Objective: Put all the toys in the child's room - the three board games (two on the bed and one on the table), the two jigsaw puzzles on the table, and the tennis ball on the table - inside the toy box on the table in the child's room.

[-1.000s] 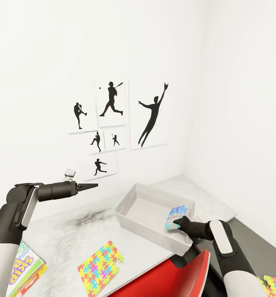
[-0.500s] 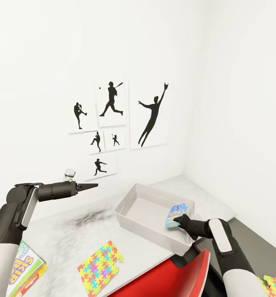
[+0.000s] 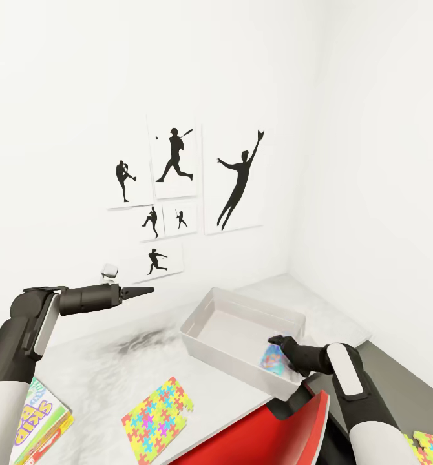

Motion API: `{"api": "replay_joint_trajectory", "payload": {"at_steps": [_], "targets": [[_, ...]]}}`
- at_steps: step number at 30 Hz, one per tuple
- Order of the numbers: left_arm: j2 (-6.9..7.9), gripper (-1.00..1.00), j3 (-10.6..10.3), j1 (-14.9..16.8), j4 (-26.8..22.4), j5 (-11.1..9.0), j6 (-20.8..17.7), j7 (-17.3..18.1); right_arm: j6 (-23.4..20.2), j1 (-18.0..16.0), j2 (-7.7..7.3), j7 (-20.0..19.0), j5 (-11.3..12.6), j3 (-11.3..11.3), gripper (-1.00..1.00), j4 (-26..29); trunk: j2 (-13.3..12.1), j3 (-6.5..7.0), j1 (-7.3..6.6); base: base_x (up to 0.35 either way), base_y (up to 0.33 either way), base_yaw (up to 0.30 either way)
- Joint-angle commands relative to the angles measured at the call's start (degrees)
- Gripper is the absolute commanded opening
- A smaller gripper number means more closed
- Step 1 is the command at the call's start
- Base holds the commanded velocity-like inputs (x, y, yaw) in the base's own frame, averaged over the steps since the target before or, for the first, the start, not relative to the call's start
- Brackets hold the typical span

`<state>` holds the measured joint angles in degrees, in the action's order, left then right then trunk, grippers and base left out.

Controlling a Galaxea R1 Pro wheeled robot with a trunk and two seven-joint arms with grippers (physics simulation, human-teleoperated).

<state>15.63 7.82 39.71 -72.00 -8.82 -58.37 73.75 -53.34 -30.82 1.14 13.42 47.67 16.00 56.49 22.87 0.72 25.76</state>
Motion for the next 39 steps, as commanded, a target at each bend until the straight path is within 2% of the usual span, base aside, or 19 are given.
{"api": "replay_joint_trajectory", "payload": {"at_steps": [1,15,21,25,29,34,39], "targets": [[0.02,1.00,0.0,0.0,0.0,-0.1,-0.4,0.1,-0.2,0.0,0.04,0.6,0.6,0.2,1.00,0.0,0.0,-0.03,0.02,0.000,0.000,0.000],[0.02,1.00,0.0,0.0,0.0,-0.1,-0.4,0.1,-0.6,0.0,-0.34,0.3,0.6,0.2,1.00,0.7,0.0,-0.03,0.02,0.000,0.000,0.000],[0.02,1.00,0.0,0.0,0.0,-0.1,-0.4,0.1,-1.3,0.5,-0.72,-0.5,1.1,0.4,1.00,5.5,0.0,-0.03,0.02,0.000,0.000,0.000],[0.02,1.00,0.1,0.0,0.0,-0.1,-0.4,0.1,-1.6,0.9,-0.90,-4.6,1.5,0.4,1.00,14.3,0.0,-0.03,0.02,0.000,0.000,0.000],[0.03,1.00,0.1,0.0,0.0,-0.1,-0.4,0.1,-2.2,1.0,-1.00,-9.4,1.4,0.6,1.00,18.5,0.0,-0.03,0.02,0.000,0.000,0.000],[0.02,1.00,0.1,0.0,0.0,-0.1,-0.4,0.2,-3.1,1.5,-1.08,-14.7,1.4,0.7,1.00,20.6,0.0,-0.03,0.02,0.000,0.000,0.000],[0.02,1.00,0.1,0.0,0.0,-0.1,-0.4,0.2,-3.0,3.4,-1.13,-19.5,1.3,0.9,1.00,21.5,0.0,-0.03,0.02,0.000,0.000,0.000]]}}
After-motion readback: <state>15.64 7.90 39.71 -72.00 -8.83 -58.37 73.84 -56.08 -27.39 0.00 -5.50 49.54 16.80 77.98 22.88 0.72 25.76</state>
